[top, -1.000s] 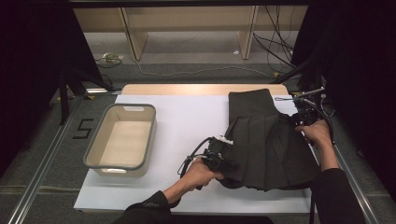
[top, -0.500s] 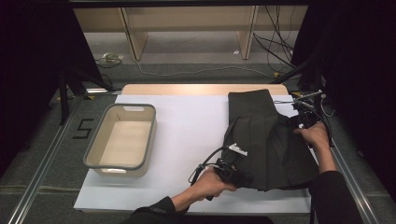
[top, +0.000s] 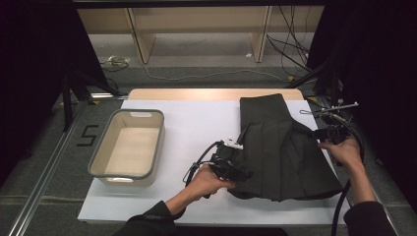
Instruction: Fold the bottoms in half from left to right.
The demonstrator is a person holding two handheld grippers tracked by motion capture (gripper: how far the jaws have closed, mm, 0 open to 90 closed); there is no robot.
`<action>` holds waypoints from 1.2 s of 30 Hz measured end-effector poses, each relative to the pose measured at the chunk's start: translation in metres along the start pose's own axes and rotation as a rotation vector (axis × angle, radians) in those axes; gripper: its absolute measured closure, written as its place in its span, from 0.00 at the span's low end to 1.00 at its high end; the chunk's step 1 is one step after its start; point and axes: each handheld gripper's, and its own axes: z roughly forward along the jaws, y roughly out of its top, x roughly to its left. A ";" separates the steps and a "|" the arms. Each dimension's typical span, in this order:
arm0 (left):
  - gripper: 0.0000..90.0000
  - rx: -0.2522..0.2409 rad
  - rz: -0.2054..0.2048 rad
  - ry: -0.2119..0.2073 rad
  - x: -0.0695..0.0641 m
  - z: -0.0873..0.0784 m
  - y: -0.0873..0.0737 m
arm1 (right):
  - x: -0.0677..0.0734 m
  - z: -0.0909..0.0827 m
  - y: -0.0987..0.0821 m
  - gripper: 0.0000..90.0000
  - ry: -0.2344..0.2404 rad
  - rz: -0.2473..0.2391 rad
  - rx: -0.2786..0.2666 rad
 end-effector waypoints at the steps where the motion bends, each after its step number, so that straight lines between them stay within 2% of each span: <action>1: 0.39 -0.002 -0.008 0.009 0.004 -0.001 0.001 | 0.001 0.000 -0.004 0.66 -0.003 -0.011 0.007; 2: 0.39 -0.002 -0.014 0.016 0.007 -0.003 0.001 | 0.002 -0.002 -0.011 0.66 -0.012 -0.023 0.006; 5: 0.38 -0.009 -0.030 0.027 0.013 -0.006 0.001 | 0.001 -0.005 -0.030 0.67 0.020 -0.015 -0.017; 7: 0.38 -0.013 -0.035 0.035 0.017 -0.008 0.001 | 0.000 -0.004 -0.041 0.68 0.016 -0.023 0.018; 9: 0.37 -0.012 -0.037 0.040 0.019 -0.009 0.000 | -0.003 -0.002 -0.050 0.68 0.029 -0.003 0.024; 11: 0.37 -0.008 -0.041 0.044 0.021 -0.009 -0.001 | -0.006 0.002 -0.057 0.70 0.033 -0.009 0.054; 14: 0.37 0.002 -0.039 0.046 0.023 -0.008 -0.003 | -0.011 0.007 -0.065 0.85 0.059 0.017 0.075; 16: 0.37 0.008 -0.040 0.047 0.025 -0.007 -0.005 | -0.012 0.008 -0.071 0.97 0.075 0.004 0.088; 17: 0.37 0.008 -0.044 0.050 0.025 -0.006 -0.006 | -0.011 0.008 -0.072 1.00 0.078 -0.005 0.095; 21: 0.37 0.019 -0.051 0.056 0.029 -0.003 -0.008 | -0.008 0.009 -0.080 1.00 0.074 -0.039 0.126; 26: 0.35 0.033 -0.070 0.056 0.033 0.001 -0.010 | -0.011 0.008 -0.083 1.00 0.042 -0.018 0.106; 28: 0.34 0.035 -0.077 0.056 0.034 0.002 -0.011 | -0.013 0.007 -0.083 0.85 0.043 0.005 0.082; 30: 0.33 0.035 -0.079 0.061 0.034 0.003 -0.011 | -0.015 0.005 -0.082 0.62 0.063 0.038 0.073; 31: 0.33 0.034 -0.081 0.058 0.035 0.003 -0.011 | -0.015 0.006 -0.082 0.59 0.056 0.048 0.073; 33: 0.32 0.038 -0.077 0.060 0.035 0.004 -0.011 | -0.017 0.008 -0.083 0.60 0.054 0.061 0.078; 36: 0.32 0.041 -0.082 0.061 0.035 0.005 -0.011 | -0.017 0.011 -0.085 0.70 0.094 0.066 0.088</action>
